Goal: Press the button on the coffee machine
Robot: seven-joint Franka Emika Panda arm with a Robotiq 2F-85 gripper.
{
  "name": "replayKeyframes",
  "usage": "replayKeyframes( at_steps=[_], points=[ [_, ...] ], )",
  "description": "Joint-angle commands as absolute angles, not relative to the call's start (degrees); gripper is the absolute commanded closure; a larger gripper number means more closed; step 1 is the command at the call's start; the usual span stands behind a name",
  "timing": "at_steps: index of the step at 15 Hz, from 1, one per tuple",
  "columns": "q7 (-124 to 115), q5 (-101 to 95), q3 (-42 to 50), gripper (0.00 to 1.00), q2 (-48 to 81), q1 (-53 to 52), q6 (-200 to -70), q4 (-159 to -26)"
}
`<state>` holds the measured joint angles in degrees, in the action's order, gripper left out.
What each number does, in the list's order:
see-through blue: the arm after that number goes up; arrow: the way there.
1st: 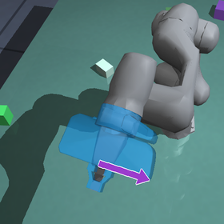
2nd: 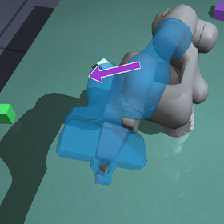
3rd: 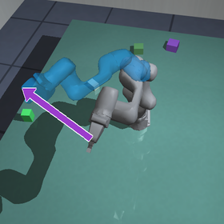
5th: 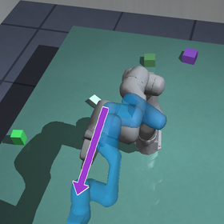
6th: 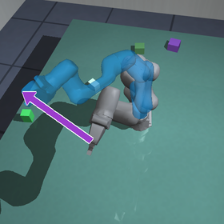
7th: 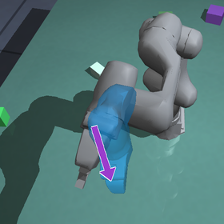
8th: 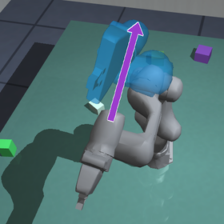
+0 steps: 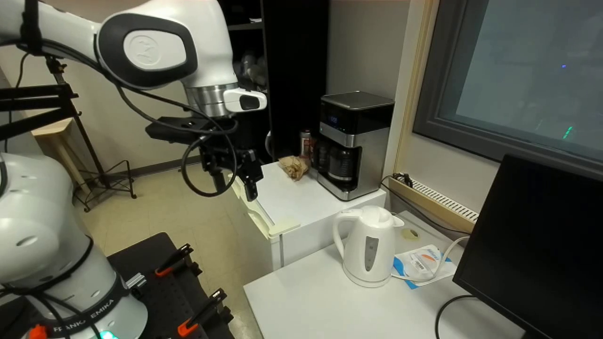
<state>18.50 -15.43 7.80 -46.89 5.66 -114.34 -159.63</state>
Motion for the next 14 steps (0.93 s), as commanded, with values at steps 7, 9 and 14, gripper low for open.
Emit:
replayKeyframes(
  at_steps=[7,9,14],
  points=[
    [34.14,-18.88,11.87,0.00,-26.57,0.96,-128.15,-151.75],
    [37.97,-19.03,11.27,0.00,-21.75,0.19,-130.00,-149.24],
    [44.65,-22.53,7.48,0.00,-11.18,-0.50,-131.74,-142.28]
  ],
)
